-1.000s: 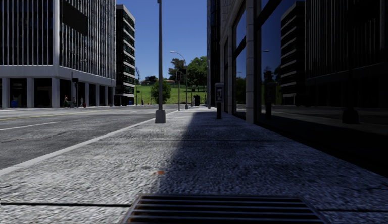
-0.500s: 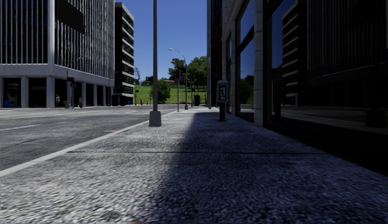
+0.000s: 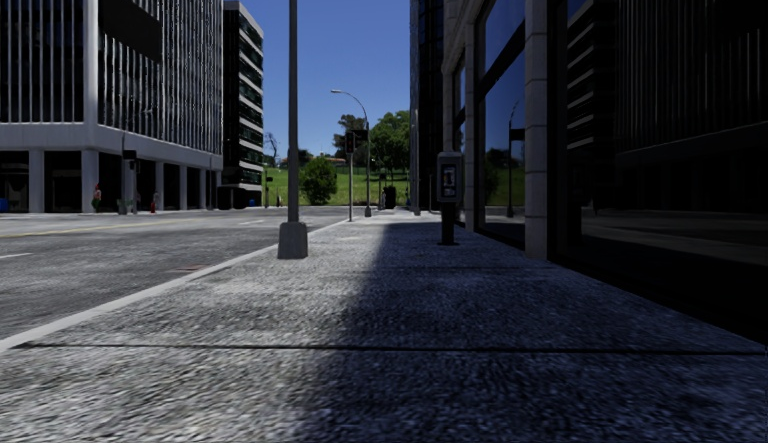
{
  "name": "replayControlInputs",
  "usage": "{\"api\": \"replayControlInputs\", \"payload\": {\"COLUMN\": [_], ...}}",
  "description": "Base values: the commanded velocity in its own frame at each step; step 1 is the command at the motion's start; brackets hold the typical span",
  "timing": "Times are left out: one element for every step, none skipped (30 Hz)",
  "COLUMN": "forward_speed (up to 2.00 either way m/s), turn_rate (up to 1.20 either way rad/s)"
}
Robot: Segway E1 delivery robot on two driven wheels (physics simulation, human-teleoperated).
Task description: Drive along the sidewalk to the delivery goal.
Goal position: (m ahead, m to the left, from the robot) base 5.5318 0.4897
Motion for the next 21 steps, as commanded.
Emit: {"api": "replayControlInputs", "payload": {"forward_speed": [2.00,2.00,2.00,2.00,2.00,2.00,2.00,2.00,2.00,2.00,2.00,2.00,2.00,2.00,2.00,2.00,2.00,2.00,2.00,2.00,2.00], "turn_rate": [0.00,0.00,0.00,0.00,0.00,0.00,0.00,0.00,0.00,0.00,0.00,0.00,0.00,0.00,0.00,0.00,0.00,0.00,0.00,0.00,0.00]}}
